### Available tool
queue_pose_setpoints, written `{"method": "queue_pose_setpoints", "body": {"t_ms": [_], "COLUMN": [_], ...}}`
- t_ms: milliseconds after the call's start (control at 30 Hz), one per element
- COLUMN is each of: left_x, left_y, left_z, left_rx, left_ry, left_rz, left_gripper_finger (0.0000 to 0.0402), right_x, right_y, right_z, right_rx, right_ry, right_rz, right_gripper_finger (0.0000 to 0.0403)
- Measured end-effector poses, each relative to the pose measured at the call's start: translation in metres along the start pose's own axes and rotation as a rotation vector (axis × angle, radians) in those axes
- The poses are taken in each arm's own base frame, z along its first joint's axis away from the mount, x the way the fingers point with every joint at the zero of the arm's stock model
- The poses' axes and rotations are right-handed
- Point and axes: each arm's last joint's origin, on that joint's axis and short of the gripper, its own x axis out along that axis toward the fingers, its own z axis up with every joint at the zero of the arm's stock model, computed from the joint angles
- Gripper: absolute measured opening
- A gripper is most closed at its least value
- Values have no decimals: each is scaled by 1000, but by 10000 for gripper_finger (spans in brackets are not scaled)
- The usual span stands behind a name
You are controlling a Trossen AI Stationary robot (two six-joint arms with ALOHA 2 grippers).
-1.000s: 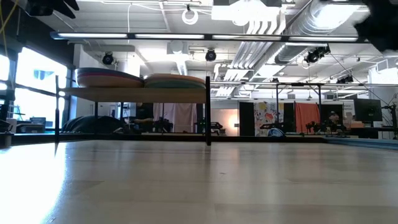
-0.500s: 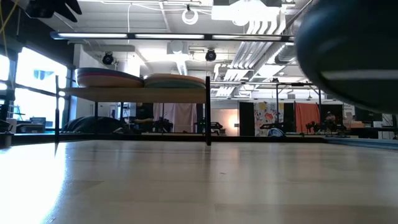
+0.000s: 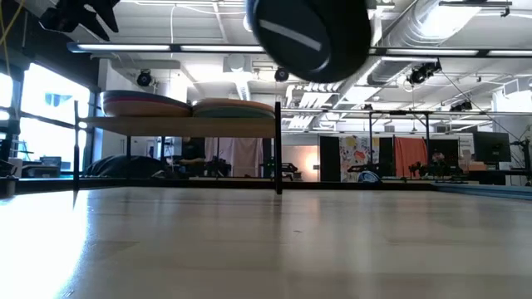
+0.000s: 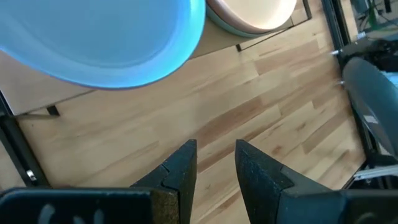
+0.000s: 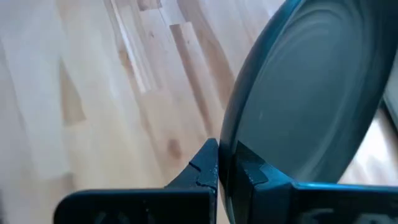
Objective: Place and stack plates onto a shelf
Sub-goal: Stack the black plate on top of the blue plate on the shelf
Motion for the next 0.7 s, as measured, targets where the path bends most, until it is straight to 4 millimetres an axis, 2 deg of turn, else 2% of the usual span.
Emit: {"method": "queue_pose_setpoints", "body": {"t_ms": [200,700], "left_x": [2,2], "left_y": [0,-1], "left_z": [1,2], "left_rx": [-92,-299], "left_ry": [9,10], "left_rz": [1,1], "left_gripper_finger": [97,97], "right_x": [14,41], "right_y": [-38,-89], "right_z": [30,67], "right_rx": [-259,-891], "right_ry": [-9,-81], "right_rz": [18,-20], "right_gripper_finger": [0,0]}}
